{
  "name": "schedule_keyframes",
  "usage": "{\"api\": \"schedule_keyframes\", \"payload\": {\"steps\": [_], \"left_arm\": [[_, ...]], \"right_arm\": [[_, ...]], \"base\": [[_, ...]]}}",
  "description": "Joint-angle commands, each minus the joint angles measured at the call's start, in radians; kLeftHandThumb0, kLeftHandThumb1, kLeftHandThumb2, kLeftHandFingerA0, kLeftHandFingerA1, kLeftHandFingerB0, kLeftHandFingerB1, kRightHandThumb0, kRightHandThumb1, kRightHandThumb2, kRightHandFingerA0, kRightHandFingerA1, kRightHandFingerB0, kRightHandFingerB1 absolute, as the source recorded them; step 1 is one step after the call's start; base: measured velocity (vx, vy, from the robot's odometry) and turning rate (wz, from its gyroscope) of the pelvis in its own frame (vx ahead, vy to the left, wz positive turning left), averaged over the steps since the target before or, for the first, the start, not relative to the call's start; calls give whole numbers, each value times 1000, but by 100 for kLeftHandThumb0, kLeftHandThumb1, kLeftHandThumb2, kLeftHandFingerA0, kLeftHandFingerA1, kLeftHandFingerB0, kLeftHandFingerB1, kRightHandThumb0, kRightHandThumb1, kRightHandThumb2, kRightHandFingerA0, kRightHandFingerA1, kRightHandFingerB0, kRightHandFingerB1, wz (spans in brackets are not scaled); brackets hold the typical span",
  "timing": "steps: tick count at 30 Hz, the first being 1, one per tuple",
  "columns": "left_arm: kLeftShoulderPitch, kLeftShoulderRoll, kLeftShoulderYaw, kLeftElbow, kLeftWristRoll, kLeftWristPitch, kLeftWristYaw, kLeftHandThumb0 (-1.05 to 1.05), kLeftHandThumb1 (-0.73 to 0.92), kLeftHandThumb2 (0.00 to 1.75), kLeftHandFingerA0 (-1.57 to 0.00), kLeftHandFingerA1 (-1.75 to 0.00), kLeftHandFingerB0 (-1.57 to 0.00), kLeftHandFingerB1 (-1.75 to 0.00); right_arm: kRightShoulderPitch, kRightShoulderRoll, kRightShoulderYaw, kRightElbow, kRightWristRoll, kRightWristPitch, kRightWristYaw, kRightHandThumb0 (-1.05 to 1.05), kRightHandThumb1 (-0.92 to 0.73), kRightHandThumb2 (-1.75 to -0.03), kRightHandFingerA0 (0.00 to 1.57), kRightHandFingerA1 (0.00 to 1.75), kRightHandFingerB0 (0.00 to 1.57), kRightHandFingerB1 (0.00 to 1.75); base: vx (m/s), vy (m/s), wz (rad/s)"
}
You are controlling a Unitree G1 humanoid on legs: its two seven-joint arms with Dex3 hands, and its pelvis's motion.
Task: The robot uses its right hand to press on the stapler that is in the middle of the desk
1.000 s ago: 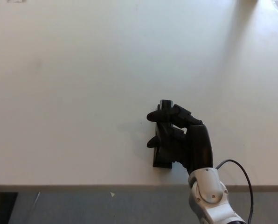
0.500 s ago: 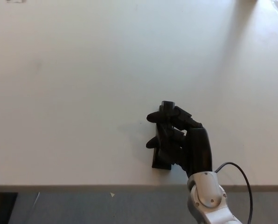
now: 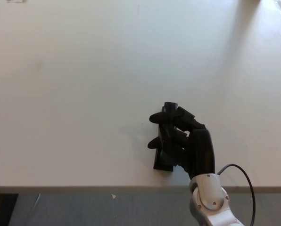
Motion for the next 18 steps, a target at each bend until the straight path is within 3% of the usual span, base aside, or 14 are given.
{"api": "schedule_keyframes", "payload": {"steps": [1,2,3,5,10,12,13,16,17,18], "left_arm": [[-128,24,27,-65,-31,51,-12,-38,92,81,0,-8,0,-18],[-159,-19,109,-39,-192,87,-145,-38,92,81,0,-8,0,-18],[-150,-7,75,-46,-127,43,-96,-50,92,89,-5,-32,-3,-25],[-136,16,14,-53,-15,-36,-15,-50,92,86,-6,-36,-3,-25],[-141,15,5,-92,-3,10,19,-51,92,89,-10,-35,0,-21],[-129,9,-1,-144,8,50,54,-49,92,94,-10,-41,0,-27],[-130,10,-2,-142,10,51,55,-50,92,85,-8,-38,-4,-26],[-140,7,2,-166,-4,79,52,-47,92,87,-4,-32,-3,-24],[-139,7,2,-172,-4,82,53,-53,84,107,-1,-38,0,-30],[-141,6,1,-179,-2,88,59,-53,83,108,0,-38,0,-30]], "right_arm": [[-260,-55,-70,-161,26,305,62,-19,-78,-69,119,116,74,126],[-306,-67,-81,-204,37,285,69,-19,-78,-69,119,116,74,126],[-307,-69,-83,-212,35,290,73,-19,-78,-70,120,113,75,125],[-312,-75,-87,-227,31,298,83,-19,-79,-69,120,112,74,123],[-340,-81,-104,-229,21,339,89,-21,-80,-64,119,109,71,121],[-349,-80,-116,-236,29,343,99,-20,-80,-65,120,110,71,124],[-350,-80,-118,-240,24,345,96,-20,-80,-64,120,111,72,124],[-372,-95,-127,-280,7,382,87,-19,-79,-67,120,111,73,113],[-373,-101,-125,-291,-5,387,81,-21,-80,-65,121,110,73,113],[-377,-111,-126,-304,-13,389,78,-21,-81,-64,119,115,72,117]], "base": [[0,0,0],[0,0,0],[0,0,0],[0,0,0],[0,0,0],[0,0,0],[0,0,0],[0,0,0],[0,0,0],[0,0,0]]}}
